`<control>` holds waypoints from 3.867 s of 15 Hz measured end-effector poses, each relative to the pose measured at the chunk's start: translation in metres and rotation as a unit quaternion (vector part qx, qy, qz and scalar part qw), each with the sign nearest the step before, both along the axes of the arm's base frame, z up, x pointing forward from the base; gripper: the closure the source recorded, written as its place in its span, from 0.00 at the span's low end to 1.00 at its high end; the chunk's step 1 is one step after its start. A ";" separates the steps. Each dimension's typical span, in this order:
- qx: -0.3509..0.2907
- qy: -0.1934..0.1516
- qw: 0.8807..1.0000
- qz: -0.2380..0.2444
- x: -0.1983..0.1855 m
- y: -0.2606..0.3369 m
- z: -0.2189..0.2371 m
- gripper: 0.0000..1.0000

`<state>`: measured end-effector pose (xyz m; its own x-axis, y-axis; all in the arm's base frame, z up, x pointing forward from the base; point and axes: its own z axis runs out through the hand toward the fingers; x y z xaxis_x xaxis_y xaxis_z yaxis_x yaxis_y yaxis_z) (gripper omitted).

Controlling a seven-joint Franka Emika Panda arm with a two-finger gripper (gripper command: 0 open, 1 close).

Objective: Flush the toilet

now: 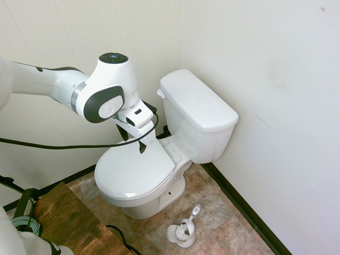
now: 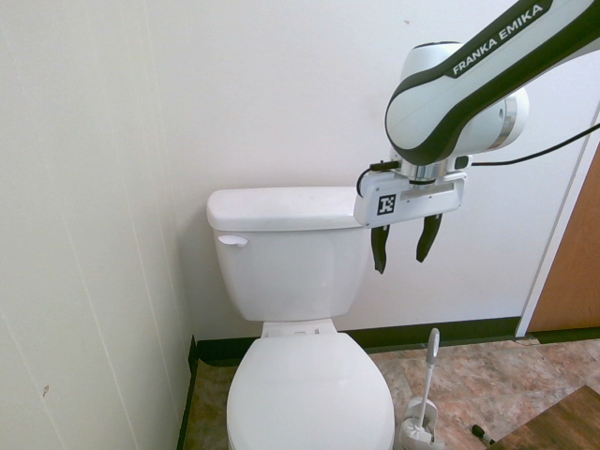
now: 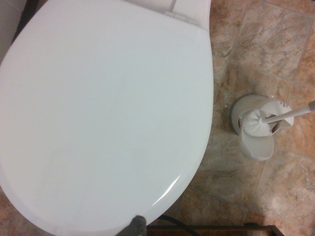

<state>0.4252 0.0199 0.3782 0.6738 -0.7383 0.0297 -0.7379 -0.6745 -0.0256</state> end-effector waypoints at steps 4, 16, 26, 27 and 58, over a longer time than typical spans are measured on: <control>0.007 -0.008 1.000 -0.006 0.013 0.005 -0.001 0.00; 0.047 -0.082 0.995 -0.025 0.210 0.127 0.014 1.00; 0.066 -0.108 0.992 -0.021 0.257 0.171 0.007 1.00; 0.066 -0.111 0.991 -0.021 0.262 0.174 0.003 1.00; 0.040 -0.123 0.990 -0.053 0.331 0.202 -0.097 1.00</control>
<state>0.7562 0.2223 0.2809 0.5718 -0.8114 0.1213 -0.7698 -0.5817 -0.2629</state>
